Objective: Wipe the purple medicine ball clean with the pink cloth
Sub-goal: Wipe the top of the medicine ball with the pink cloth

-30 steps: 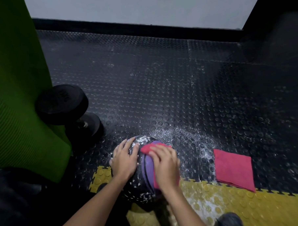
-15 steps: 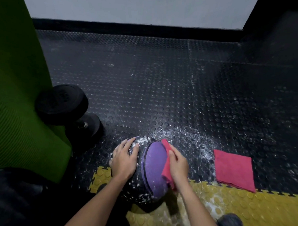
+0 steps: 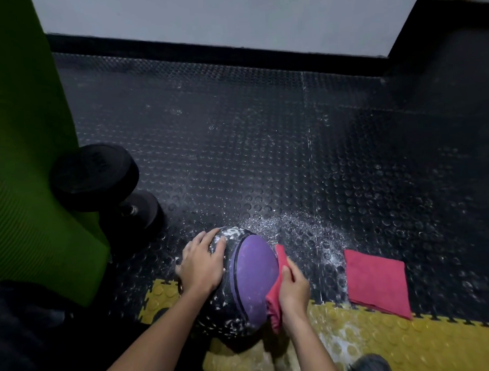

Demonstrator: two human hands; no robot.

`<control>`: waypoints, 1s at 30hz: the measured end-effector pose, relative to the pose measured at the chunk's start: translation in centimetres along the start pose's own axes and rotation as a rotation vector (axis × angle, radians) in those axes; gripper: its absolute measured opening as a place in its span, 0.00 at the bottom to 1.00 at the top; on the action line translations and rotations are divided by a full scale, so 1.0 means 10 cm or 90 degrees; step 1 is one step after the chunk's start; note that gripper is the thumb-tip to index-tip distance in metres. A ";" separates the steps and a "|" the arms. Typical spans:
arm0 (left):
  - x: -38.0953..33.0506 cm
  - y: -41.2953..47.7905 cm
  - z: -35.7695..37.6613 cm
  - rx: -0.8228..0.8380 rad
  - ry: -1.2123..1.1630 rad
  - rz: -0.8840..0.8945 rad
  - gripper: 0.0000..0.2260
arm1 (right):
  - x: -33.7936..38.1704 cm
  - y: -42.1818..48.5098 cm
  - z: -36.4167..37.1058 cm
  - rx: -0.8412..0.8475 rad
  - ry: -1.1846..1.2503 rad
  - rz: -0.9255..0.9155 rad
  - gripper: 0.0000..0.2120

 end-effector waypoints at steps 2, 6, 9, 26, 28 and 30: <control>0.00 0.05 -0.02 0.005 0.001 -0.006 0.18 | 0.11 -0.18 0.05 -0.018 -0.027 -0.070 0.15; 0.05 0.09 -0.06 0.011 -0.022 -0.029 0.19 | 0.20 -0.45 0.15 -0.026 -0.033 -0.199 0.17; 0.02 0.05 -0.05 0.010 -0.016 -0.055 0.20 | 0.24 -0.10 0.20 0.023 -0.081 -0.178 0.16; 0.16 -0.09 0.05 0.017 0.069 -0.076 0.22 | -0.18 -0.43 -0.14 0.034 -0.050 -0.015 0.16; 0.17 -0.06 0.02 0.014 0.063 -0.091 0.21 | 0.02 -0.57 -0.07 0.001 -0.076 -0.121 0.17; 0.19 -0.02 0.01 0.014 0.053 -0.104 0.21 | 0.25 -0.73 0.04 -0.017 -0.150 -0.299 0.16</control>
Point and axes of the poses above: each hand's wrist, its own y-axis towards the middle knuckle, its own z-axis out of the palm, x = y × z, the point moved 7 cm from there along y, towards the middle knuckle, and after that the axes turned 2 degrees about -x, right-handed, at the moved point
